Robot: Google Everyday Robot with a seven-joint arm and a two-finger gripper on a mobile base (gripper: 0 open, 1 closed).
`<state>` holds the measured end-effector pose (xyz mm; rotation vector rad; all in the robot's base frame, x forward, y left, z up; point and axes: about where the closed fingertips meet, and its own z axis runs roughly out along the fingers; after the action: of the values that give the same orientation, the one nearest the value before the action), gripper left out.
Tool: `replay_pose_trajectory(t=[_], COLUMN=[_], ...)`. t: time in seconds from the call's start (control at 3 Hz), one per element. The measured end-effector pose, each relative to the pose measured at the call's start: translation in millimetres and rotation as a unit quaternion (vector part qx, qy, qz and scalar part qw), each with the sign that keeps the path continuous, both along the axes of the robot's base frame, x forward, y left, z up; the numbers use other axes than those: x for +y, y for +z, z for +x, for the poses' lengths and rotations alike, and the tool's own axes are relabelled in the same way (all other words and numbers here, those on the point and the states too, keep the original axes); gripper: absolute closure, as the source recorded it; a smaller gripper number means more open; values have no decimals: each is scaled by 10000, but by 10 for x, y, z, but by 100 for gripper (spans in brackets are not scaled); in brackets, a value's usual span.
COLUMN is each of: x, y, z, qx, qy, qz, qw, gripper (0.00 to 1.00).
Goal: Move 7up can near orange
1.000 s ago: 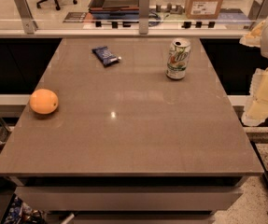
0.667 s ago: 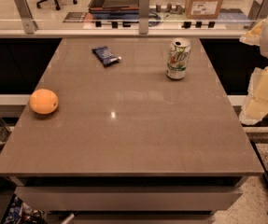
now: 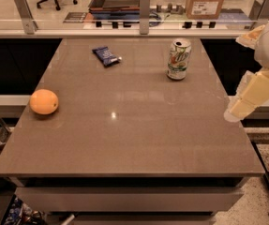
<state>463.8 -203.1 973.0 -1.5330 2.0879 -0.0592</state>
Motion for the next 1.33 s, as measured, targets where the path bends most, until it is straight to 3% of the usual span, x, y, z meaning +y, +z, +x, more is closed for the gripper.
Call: replay_pose_trajectory(t=[0.33, 0.67, 1.0, 1.33], x=[63, 111, 104, 131], y=[-90, -107, -100, -97], z=[180, 347, 353, 446], qx=[-340, -519, -541, -661], qy=[-72, -157, -163, -209], qz=[506, 593, 576, 798], qw=[9981, 9968, 9967, 9944], gripper=[0, 0, 0, 0])
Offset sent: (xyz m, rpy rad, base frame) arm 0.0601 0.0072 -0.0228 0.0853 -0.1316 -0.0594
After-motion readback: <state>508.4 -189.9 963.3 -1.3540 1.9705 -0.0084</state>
